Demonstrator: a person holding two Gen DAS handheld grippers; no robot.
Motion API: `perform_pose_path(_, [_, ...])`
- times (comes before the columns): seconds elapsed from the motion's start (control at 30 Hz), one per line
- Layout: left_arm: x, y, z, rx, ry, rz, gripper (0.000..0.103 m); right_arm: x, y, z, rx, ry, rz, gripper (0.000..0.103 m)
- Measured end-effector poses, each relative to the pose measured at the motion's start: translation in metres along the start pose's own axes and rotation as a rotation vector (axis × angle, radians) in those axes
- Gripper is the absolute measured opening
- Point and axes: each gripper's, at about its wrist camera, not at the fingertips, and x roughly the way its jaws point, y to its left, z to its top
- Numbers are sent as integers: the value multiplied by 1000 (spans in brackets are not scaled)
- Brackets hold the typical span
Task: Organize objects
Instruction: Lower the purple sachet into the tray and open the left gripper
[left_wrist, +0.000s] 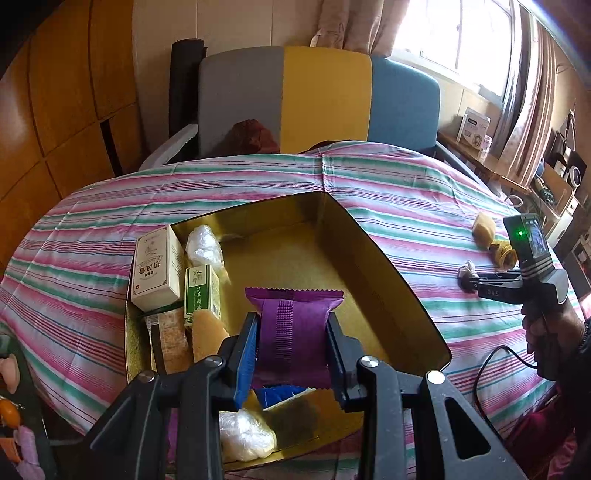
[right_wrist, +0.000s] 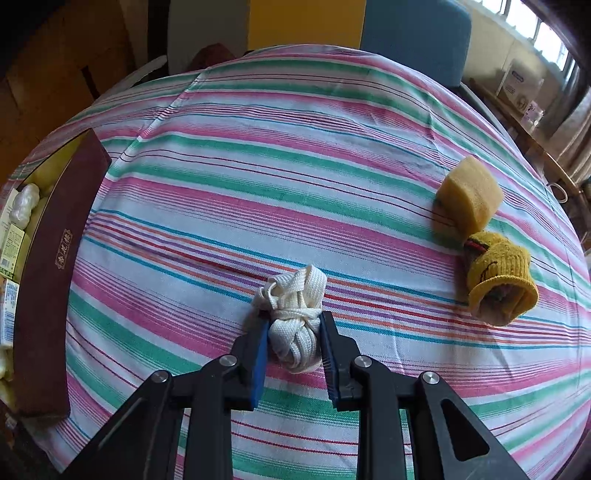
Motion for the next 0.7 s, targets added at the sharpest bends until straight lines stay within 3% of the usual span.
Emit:
perform_pose_path(0.4, [6, -12, 3, 44, 31, 2, 34, 6, 2, 4, -25, 5, -13, 26])
perform_pose_path(0.57, [19, -6, 11, 12, 79, -36, 34, 8, 2, 6, -32, 8, -16, 26])
perform_pose_path(0.7, [38, 14, 24, -99, 159, -142, 34, 8, 2, 6, -34, 8, -17, 26])
